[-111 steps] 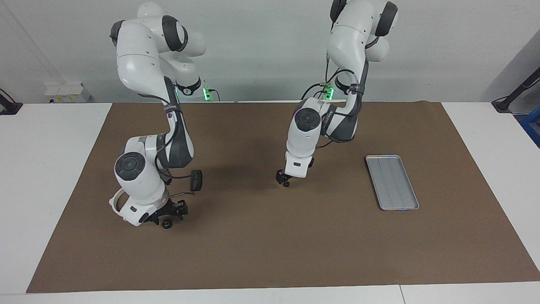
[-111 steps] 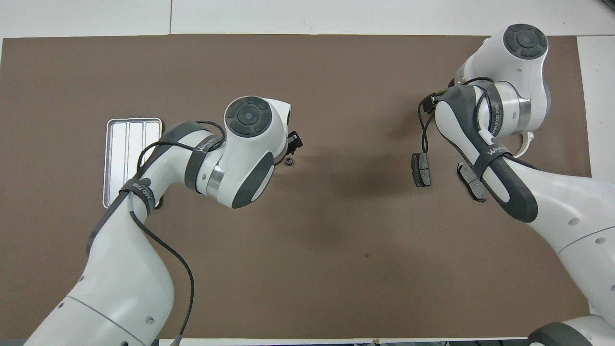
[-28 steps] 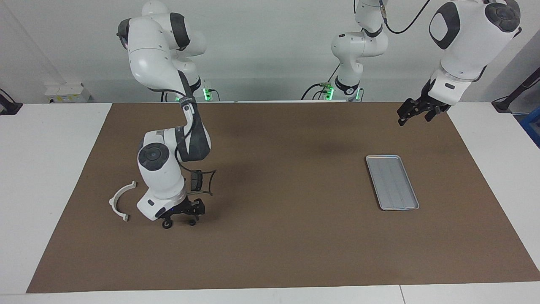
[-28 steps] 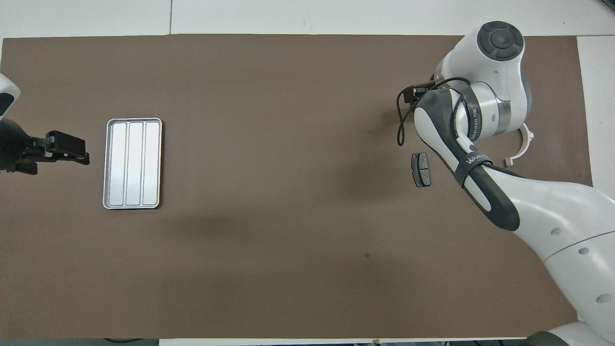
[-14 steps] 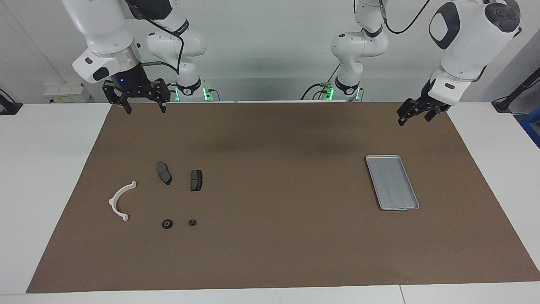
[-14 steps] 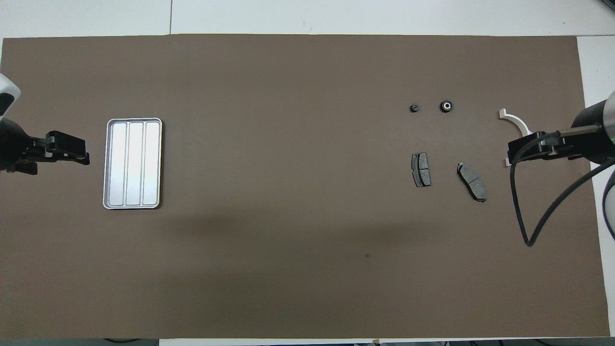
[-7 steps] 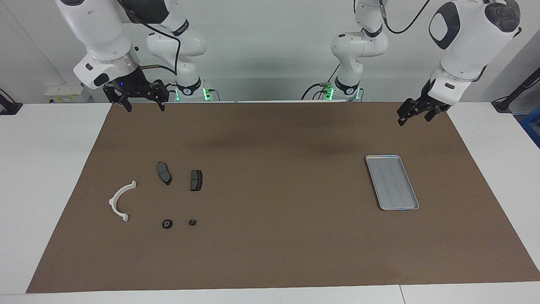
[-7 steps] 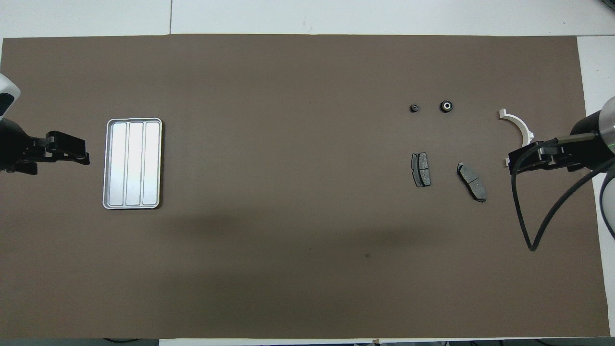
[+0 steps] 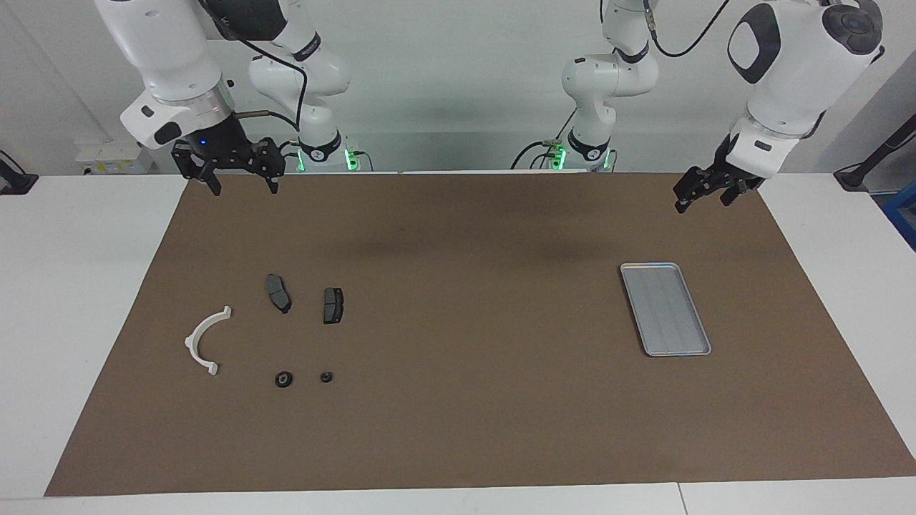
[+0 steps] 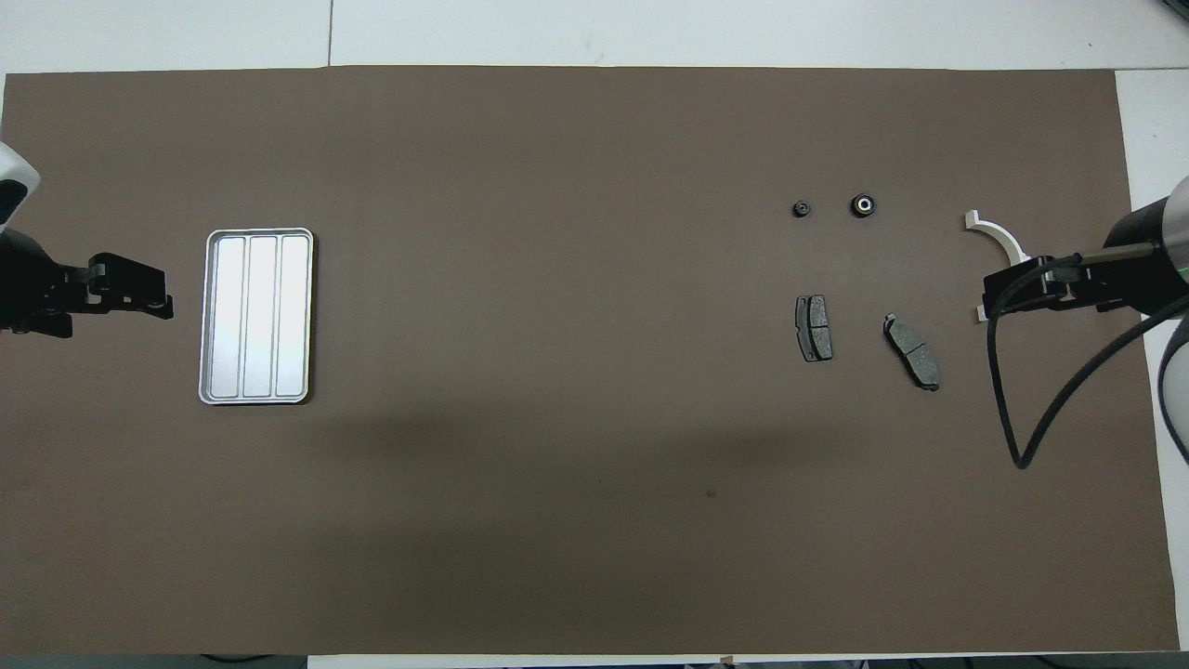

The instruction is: Place bearing gear from tray to pile

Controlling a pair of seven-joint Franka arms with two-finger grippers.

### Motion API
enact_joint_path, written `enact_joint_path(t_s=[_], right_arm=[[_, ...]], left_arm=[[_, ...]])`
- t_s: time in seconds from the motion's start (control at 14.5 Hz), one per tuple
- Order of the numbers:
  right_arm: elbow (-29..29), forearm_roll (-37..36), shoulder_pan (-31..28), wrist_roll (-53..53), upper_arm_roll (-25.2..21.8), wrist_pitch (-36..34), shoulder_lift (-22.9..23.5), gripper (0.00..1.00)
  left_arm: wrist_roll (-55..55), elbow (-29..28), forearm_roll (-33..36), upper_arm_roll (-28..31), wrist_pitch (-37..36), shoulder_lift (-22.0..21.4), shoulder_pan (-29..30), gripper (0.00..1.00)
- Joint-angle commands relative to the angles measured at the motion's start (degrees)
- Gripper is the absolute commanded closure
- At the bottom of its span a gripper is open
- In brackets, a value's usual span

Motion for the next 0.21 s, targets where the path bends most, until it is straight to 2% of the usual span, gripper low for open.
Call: enact_joint_path(t_s=[0.0,0.14], right_arm=[[-0.5,0.0,-0.3,-0.9,0.0,1.4,-0.1,0.00],[-0.5,0.0,-0.5,-0.9,0.1,1.4,0.0,0.00]], left_arm=[[0.0,0.0,0.7,-0.4,-0.8,-0.2,0.4,0.00],[0.0,0.0,0.7,-0.4,-0.8,-0.2,0.4,0.00]])
